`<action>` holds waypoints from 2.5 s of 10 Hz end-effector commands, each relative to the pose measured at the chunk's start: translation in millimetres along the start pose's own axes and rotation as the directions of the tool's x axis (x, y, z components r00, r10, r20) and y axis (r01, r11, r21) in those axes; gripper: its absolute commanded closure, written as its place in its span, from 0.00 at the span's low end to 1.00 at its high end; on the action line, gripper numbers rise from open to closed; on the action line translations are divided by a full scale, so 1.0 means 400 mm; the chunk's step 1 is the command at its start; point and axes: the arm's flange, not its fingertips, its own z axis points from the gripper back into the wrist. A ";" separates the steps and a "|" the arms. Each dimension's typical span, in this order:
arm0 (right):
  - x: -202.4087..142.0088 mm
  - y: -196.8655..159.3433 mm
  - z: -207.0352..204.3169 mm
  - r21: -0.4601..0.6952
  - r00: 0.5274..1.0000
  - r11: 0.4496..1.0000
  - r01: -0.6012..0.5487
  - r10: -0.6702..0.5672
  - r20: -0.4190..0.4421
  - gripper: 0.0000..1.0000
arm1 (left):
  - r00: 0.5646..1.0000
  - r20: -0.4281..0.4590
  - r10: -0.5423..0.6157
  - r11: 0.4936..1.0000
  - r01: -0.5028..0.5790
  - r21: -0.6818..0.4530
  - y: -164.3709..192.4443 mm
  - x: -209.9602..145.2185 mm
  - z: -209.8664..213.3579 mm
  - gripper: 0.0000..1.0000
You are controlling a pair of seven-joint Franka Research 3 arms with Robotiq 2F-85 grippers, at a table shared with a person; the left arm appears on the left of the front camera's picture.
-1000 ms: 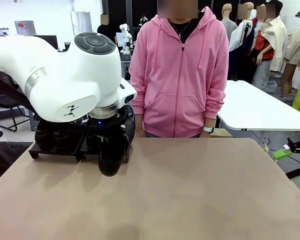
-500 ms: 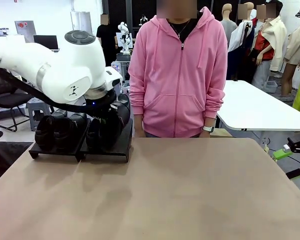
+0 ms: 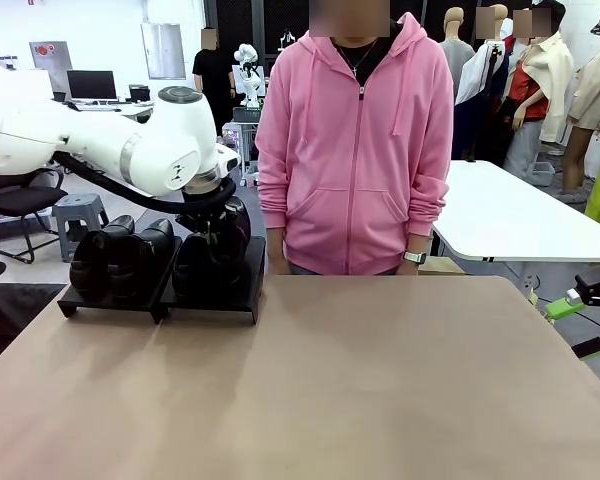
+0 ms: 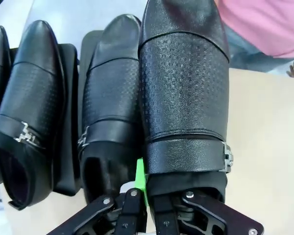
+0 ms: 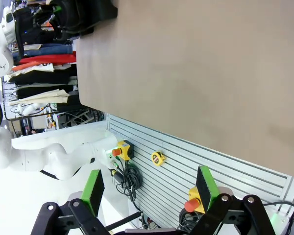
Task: Organize the shoes by placing them on the stand.
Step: Place the Shoe from the middle of the table onto the Shoes Stand.
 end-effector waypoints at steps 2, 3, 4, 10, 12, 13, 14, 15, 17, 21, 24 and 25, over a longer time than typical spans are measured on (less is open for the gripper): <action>0.003 0.009 0.006 0.006 1.000 1.000 0.017 -0.017 -0.001 0.00 | 0.999 -0.034 0.019 1.000 -0.019 -0.002 -0.019 0.032 -0.006 1.00; 0.003 0.009 0.006 0.006 1.000 1.000 0.017 -0.017 -0.001 0.00 | 0.999 -0.034 0.014 1.000 -0.014 0.003 -0.018 0.031 -0.014 1.00; 0.003 0.009 0.006 0.006 1.000 1.000 0.017 -0.017 -0.001 0.00 | 1.000 -0.028 0.008 1.000 -0.008 0.004 -0.018 0.028 -0.021 1.00; 0.003 0.009 0.006 0.006 1.000 1.000 0.017 -0.017 -0.001 0.00 | 0.997 0.048 -0.053 0.999 0.052 0.011 -0.030 0.007 -0.025 0.00; 0.003 0.009 0.006 0.006 1.000 1.000 0.017 -0.017 -0.001 0.00 | 0.997 0.063 -0.050 0.999 0.050 -0.003 -0.016 -0.005 -0.001 0.00; 0.003 0.009 0.006 0.006 1.000 1.000 0.017 -0.017 -0.001 0.00 | 0.996 0.068 -0.056 0.998 0.057 -0.020 -0.012 -0.015 0.019 0.00; 0.003 0.009 0.006 0.006 1.000 1.000 0.017 -0.017 -0.001 0.00 | 0.996 0.065 -0.062 0.998 0.064 -0.028 -0.009 -0.029 0.050 0.00; 0.003 0.009 0.006 0.006 1.000 1.000 0.017 -0.017 -0.001 0.00 | 0.995 0.062 -0.072 0.997 0.074 -0.033 -0.007 -0.047 0.089 0.00; 0.003 0.009 0.006 0.006 1.000 1.000 0.017 -0.017 -0.001 0.00 | 0.989 0.007 -0.147 0.984 0.147 -0.102 0.006 -0.119 0.209 0.00; 0.003 0.009 0.006 0.006 1.000 1.000 0.017 -0.017 -0.001 0.00 | 0.938 -0.064 -0.341 0.908 0.311 -0.280 0.128 -0.384 0.457 0.00; 0.003 0.009 0.006 0.006 1.000 1.000 0.017 -0.017 -0.001 0.00 | 0.978 0.025 -0.208 0.789 0.183 -0.587 0.383 -0.552 0.428 0.00; 0.003 0.009 0.006 0.006 1.000 1.000 0.017 -0.017 -0.001 0.00 | 1.000 -0.002 -0.004 0.773 0.001 -0.635 0.462 -0.591 0.377 0.00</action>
